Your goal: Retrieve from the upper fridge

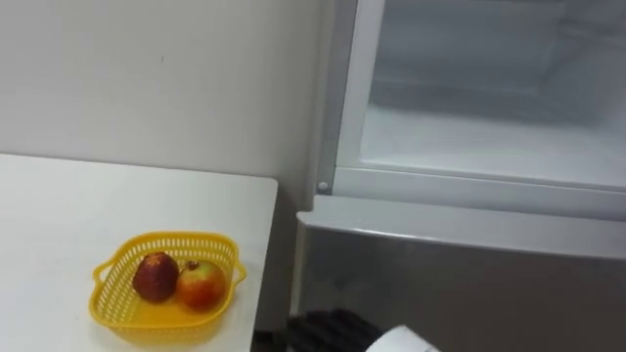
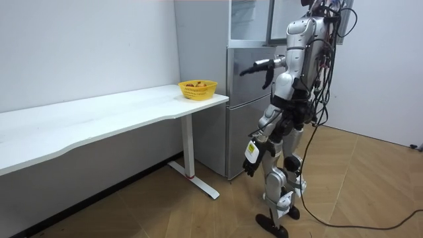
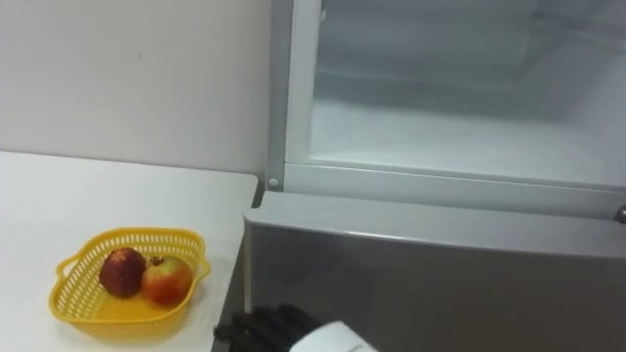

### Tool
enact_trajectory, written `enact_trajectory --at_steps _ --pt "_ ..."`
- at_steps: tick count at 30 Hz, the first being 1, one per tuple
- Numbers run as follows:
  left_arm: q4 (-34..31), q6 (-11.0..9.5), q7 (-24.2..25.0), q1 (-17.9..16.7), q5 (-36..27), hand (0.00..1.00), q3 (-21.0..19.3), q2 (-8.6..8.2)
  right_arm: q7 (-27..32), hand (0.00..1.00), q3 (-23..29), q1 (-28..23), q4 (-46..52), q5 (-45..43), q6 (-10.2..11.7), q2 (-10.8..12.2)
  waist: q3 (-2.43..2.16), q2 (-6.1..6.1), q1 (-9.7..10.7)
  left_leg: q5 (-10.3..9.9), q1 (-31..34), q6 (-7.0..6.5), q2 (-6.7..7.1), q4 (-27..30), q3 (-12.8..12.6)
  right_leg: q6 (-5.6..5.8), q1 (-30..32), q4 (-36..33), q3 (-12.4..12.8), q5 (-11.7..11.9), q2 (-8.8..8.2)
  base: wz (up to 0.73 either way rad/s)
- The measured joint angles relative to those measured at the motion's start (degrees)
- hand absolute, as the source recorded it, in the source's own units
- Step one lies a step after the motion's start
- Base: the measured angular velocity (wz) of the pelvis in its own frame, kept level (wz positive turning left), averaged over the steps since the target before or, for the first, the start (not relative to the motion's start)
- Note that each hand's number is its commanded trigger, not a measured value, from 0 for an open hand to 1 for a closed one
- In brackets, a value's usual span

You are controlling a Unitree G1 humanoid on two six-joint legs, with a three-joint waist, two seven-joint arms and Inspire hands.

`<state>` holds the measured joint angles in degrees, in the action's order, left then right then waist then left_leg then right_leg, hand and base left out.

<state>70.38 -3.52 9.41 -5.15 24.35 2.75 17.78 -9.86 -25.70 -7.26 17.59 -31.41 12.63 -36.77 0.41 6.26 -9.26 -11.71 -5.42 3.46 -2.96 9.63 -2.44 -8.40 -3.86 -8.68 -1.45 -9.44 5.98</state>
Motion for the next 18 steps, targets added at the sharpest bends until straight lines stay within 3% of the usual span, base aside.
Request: enact_trajectory --at_steps 4,7,10,12,14,18 --pt "-0.2 1.7 0.4 1.1 0.1 0.0 0.3 -0.2 -6.0 0.0 -1.1 -3.3 -14.7 -0.8 -5.1 2.0 -0.19 -1.0 -1.5 0.0 0.4 -0.01 0.26 0.1 0.2 0.09 0.1 0.1 -0.4 -0.1 -0.29 0.06" --pt "-1.1 3.8 0.4 1.0 0.0 0.0 1.1 -0.29 -7.3 0.0 -1.1 -5.2 -26.2 -4.7 -7.3 3.7 -0.24 -2.07 -1.3 0.0 1.2 -0.04 0.71 0.7 1.1 0.36 0.1 0.0 -1.0 -0.2 -0.75 0.11" --pt "-2.4 4.3 0.2 0.2 0.1 0.0 1.7 -0.36 -8.5 0.0 -1.2 -5.8 -37.1 -10.6 -9.9 5.2 -0.39 -3.13 -0.7 -0.2 1.2 -0.46 0.8 0.5 0.7 0.55 0.2 0.0 -1.0 -0.3 -0.84 0.01" --pt "-3.0 4.8 0.0 -0.8 0.1 0.0 1.7 -0.39 -8.5 0.0 -1.1 -6.3 -43.8 -12.4 -10.3 5.7 -0.57 -3.29 -0.5 -0.1 0.7 -0.6 0.88 0.0 0.8 0.67 -0.1 0.0 -0.9 -0.4 -0.89 -0.03" --pt "-3.3 5.9 0.2 -1.0 0.1 0.0 1.0 -0.59 -8.6 0.0 -0.4 -6.7 -54.1 -13.9 -11.9 7.6 -0.85 -3.4 -0.4 -0.1 0.5 -0.61 0.95 0.0 0.9 0.76 -0.2 0.0 -0.9 -0.5 -0.96 0.0" --pt "-3.9 6.2 -0.2 -2.6 -0.1 0.0 -3.2 -1.78 -6.9 0.0 7.5 -7.1 -69.1 -9.3 -13.5 12.2 -0.57 -2.8 0.7 -0.2 -0.1 -0.87 0.93 0.0 0.8 0.81 -0.6 0.1 -0.7 -0.5 -0.92 -0.03"
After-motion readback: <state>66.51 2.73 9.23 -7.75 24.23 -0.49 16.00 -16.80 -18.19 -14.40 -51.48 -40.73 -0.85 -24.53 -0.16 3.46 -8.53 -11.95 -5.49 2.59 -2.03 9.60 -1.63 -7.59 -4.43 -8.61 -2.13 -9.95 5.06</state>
